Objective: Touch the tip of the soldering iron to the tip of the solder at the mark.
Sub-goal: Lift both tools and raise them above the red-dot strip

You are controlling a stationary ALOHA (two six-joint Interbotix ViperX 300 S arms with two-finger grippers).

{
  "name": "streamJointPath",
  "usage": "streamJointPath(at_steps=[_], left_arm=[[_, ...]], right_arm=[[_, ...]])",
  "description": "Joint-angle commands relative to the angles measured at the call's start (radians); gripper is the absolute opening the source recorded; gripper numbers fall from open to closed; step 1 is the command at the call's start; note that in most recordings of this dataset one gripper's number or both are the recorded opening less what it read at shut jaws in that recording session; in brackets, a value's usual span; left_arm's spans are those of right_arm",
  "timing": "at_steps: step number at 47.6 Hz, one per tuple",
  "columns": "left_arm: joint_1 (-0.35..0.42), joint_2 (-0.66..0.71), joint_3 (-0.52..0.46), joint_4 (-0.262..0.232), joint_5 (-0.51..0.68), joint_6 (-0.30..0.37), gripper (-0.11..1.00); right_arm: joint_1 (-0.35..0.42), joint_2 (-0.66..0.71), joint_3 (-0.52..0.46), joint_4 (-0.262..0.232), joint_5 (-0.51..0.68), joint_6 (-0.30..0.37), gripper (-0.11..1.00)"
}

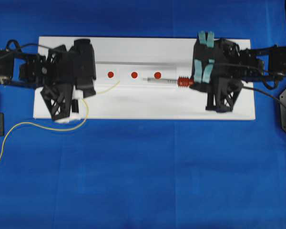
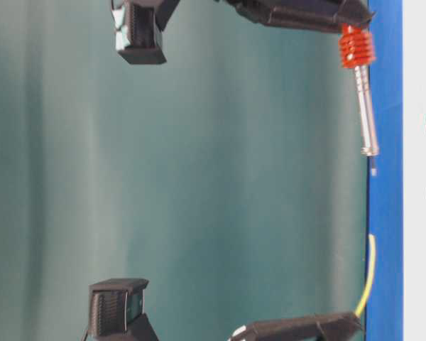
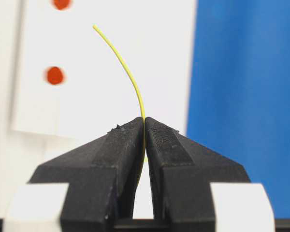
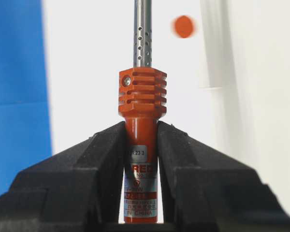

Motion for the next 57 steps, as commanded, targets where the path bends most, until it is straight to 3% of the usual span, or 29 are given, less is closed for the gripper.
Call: streamJointPath(at_steps=[1,10,26,57], left_arm=[[0.04,-0.009,-0.026,0.002,-0.008,0.009,0.02],[0.084,-0.009,-0.029,0.002,-0.008,0.038,0.02],[0.086,-0.009,-0.023,0.002,-0.008,0.038,0.02],[0.075,0.049,0.037,-0.005,-0.017,-0.049,0.02]], right_arm=[[-0.032,-0.005,-0.031,-0.018,0.003,0.0,0.06],[-0.064,-0.003,-0.034,-0.035,0.018,0.0,0.06],[-0.066,-0.003,-0.037,-0.035,0.032,0.002,0.06],[-0.066,0.003,-0.037,-0.034,0.031,0.002,0.06]])
